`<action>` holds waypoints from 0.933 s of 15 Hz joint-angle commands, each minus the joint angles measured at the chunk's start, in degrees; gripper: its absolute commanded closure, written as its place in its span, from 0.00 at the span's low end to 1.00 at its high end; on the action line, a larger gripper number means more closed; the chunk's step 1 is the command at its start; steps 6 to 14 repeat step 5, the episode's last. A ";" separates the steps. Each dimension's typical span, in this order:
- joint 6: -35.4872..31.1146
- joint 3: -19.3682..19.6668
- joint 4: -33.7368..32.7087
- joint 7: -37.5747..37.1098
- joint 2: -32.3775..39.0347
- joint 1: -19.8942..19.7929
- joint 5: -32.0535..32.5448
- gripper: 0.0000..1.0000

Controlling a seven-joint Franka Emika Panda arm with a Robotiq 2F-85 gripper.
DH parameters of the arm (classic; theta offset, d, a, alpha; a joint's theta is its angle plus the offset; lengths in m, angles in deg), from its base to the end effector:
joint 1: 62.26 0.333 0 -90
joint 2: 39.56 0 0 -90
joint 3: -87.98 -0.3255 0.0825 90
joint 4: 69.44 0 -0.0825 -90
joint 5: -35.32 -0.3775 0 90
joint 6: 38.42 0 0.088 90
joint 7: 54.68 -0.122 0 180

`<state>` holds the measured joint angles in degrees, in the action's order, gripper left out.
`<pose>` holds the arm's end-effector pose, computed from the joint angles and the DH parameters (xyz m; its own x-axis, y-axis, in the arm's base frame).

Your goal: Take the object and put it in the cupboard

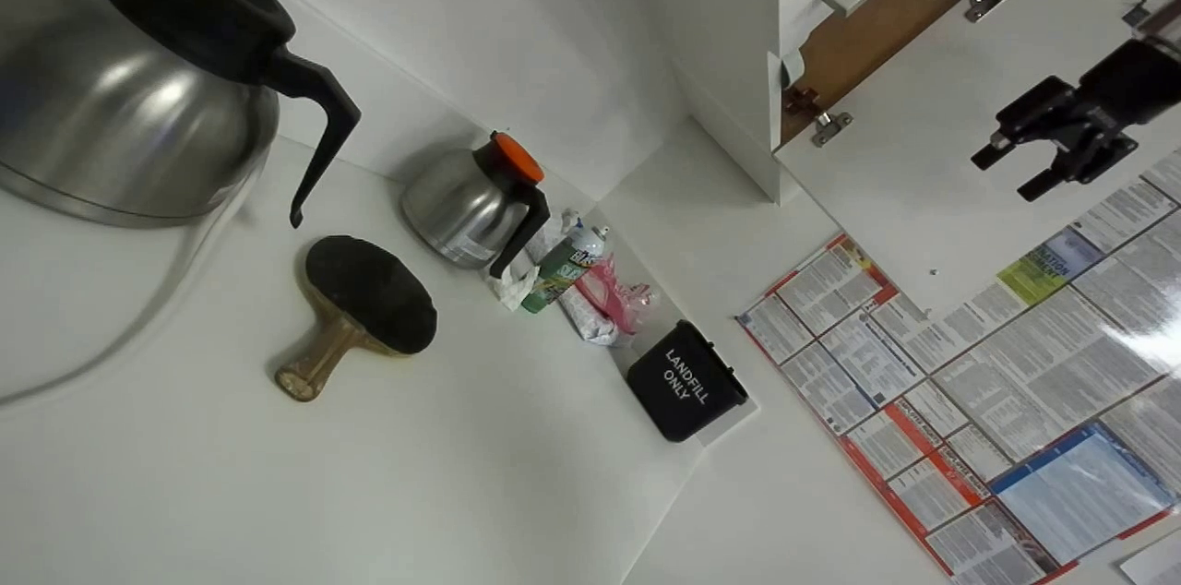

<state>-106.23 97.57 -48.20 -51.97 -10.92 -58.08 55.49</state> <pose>0.5741 -0.0552 0.8093 0.9371 -0.1299 0.3241 -0.2470 -0.9028 0.3522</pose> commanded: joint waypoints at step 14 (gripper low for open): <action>0.06 -0.58 0.25 3.82 -0.18 -3.08 -2.61 0.00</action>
